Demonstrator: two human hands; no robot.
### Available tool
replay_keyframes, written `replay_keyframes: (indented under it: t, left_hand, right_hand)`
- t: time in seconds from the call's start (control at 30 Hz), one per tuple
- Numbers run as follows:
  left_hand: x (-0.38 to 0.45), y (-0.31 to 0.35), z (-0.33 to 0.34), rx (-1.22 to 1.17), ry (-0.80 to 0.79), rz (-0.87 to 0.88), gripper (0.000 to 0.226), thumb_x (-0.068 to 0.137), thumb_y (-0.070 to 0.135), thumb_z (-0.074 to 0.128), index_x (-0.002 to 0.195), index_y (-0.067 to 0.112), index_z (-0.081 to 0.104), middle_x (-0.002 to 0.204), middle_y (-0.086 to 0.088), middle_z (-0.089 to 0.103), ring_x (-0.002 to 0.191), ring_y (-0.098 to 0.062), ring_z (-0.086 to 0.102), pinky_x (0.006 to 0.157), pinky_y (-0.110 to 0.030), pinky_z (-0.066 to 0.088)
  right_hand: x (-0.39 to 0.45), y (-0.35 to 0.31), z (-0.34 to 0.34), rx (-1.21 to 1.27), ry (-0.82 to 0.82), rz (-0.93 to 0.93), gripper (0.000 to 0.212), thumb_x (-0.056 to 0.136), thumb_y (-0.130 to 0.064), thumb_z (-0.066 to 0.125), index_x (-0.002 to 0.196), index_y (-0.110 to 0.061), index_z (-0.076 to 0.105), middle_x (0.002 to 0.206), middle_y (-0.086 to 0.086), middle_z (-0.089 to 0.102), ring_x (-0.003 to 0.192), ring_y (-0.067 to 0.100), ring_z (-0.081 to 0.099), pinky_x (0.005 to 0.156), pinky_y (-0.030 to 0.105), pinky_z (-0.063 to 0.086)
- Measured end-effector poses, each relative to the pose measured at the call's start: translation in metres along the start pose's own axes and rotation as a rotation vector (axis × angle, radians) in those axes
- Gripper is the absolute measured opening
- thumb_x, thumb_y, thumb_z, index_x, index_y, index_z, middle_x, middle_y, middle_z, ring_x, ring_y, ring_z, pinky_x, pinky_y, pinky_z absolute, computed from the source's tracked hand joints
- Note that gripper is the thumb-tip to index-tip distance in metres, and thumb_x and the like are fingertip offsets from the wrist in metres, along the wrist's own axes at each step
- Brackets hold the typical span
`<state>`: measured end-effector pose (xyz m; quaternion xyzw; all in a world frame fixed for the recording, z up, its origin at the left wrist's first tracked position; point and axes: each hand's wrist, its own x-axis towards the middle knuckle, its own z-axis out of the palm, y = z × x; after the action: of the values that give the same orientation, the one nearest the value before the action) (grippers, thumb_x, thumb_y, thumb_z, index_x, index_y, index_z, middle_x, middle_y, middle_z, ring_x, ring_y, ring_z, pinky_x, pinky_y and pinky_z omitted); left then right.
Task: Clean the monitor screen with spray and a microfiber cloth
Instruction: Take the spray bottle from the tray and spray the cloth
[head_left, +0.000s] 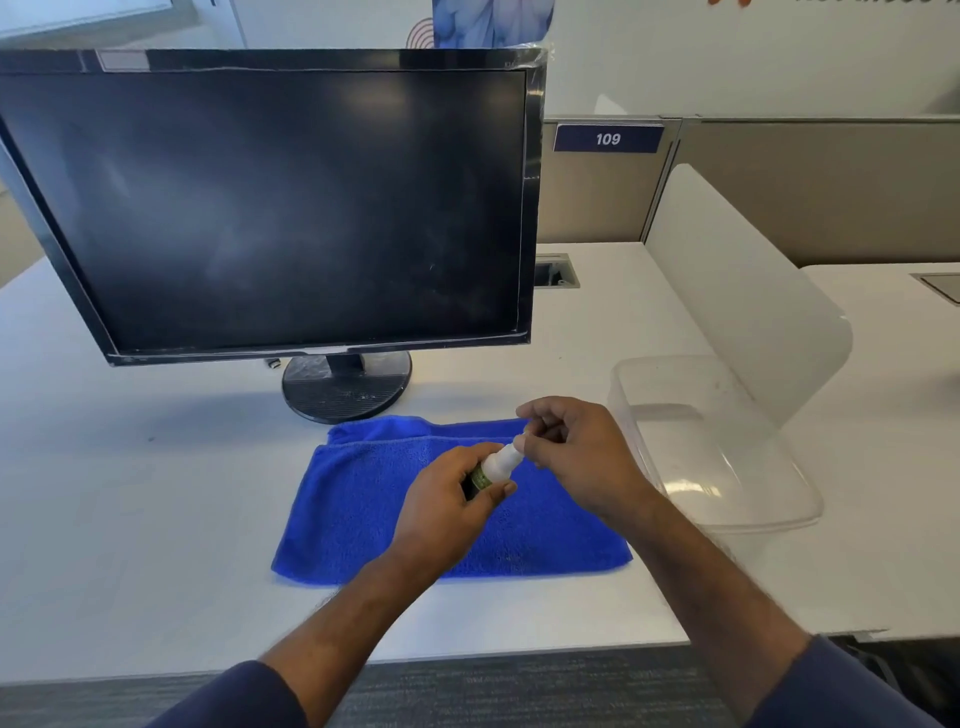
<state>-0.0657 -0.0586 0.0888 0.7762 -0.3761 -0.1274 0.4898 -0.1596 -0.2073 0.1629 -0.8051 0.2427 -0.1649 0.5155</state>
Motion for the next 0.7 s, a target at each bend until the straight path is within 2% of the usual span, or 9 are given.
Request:
replay_keyframes:
  t: [0.07, 0.17, 0.3, 0.43, 0.5, 0.57, 0.7]
  left_hand:
    - [-0.002, 0.0, 0.0, 0.008, -0.002, 0.013, 0.033, 0.087, 0.04, 0.072, 0.114, 0.051, 0.056, 0.095, 0.015, 0.065, 0.085, -0.012, 0.06, 0.073, -0.042, 0.055]
    - [-0.002, -0.002, -0.001, 0.015, 0.002, 0.012, 0.029, 0.088, 0.042, 0.07, 0.114, 0.047, 0.058, 0.091, 0.014, 0.065, 0.082, -0.012, 0.059, 0.07, -0.04, 0.054]
    - [-0.002, -0.006, 0.0, 0.05, -0.043, 0.0, 0.023, 0.091, 0.04, 0.068, 0.113, 0.039, 0.063, 0.085, 0.022, 0.061, 0.074, -0.007, 0.056, 0.063, -0.028, 0.049]
    - [0.002, -0.009, -0.002, 0.011, -0.097, -0.029, 0.02, 0.091, 0.037, 0.068, 0.111, 0.034, 0.065, 0.079, 0.018, 0.06, 0.068, -0.007, 0.053, 0.062, -0.027, 0.047]
    - [0.004, -0.01, -0.005, -0.037, -0.136, -0.037, 0.017, 0.092, 0.034, 0.068, 0.108, 0.031, 0.066, 0.075, 0.016, 0.059, 0.065, -0.006, 0.05, 0.061, -0.023, 0.043]
    - [0.007, -0.011, -0.008, -0.084, -0.173, -0.037, 0.015, 0.093, 0.031, 0.068, 0.107, 0.028, 0.067, 0.076, 0.007, 0.06, 0.064, -0.004, 0.048, 0.06, -0.022, 0.043]
    - [0.016, -0.011, -0.016, -0.113, -0.228, -0.038, 0.015, 0.094, 0.029, 0.066, 0.109, 0.024, 0.067, 0.084, -0.006, 0.063, 0.068, -0.008, 0.049, 0.062, -0.022, 0.042]
  right_hand:
    - [-0.001, 0.003, 0.001, -0.01, 0.012, 0.025, 0.02, 0.085, -0.024, 0.076, 0.101, -0.014, 0.07, 0.082, 0.013, 0.067, 0.069, 0.02, 0.061, 0.071, 0.041, 0.057]
    - [-0.001, 0.005, 0.002, -0.058, -0.003, 0.052, 0.021, 0.085, -0.034, 0.076, 0.084, -0.014, 0.07, 0.069, 0.013, 0.066, 0.052, 0.017, 0.059, 0.055, 0.038, 0.054]
    - [0.002, 0.004, 0.004, -0.163, -0.042, 0.039, 0.023, 0.087, -0.032, 0.073, 0.076, -0.013, 0.069, 0.055, 0.005, 0.063, 0.044, 0.008, 0.054, 0.044, 0.022, 0.045]
    - [0.005, 0.003, 0.004, -0.226, -0.079, 0.011, 0.022, 0.09, -0.03, 0.07, 0.075, -0.013, 0.069, 0.05, -0.001, 0.06, 0.043, 0.005, 0.053, 0.044, 0.017, 0.042]
    - [0.007, 0.003, 0.004, -0.231, -0.1, 0.0, 0.02, 0.091, -0.029, 0.069, 0.078, -0.013, 0.07, 0.052, 0.0, 0.062, 0.044, 0.005, 0.054, 0.047, 0.02, 0.046]
    - [0.009, 0.003, 0.004, -0.236, -0.122, -0.017, 0.017, 0.092, -0.027, 0.068, 0.081, -0.013, 0.071, 0.056, 0.002, 0.064, 0.048, 0.008, 0.056, 0.052, 0.028, 0.05]
    - [0.016, 0.003, 0.006, -0.215, -0.156, -0.034, 0.014, 0.093, -0.023, 0.066, 0.086, -0.013, 0.072, 0.064, 0.009, 0.068, 0.059, 0.024, 0.064, 0.06, 0.038, 0.055]
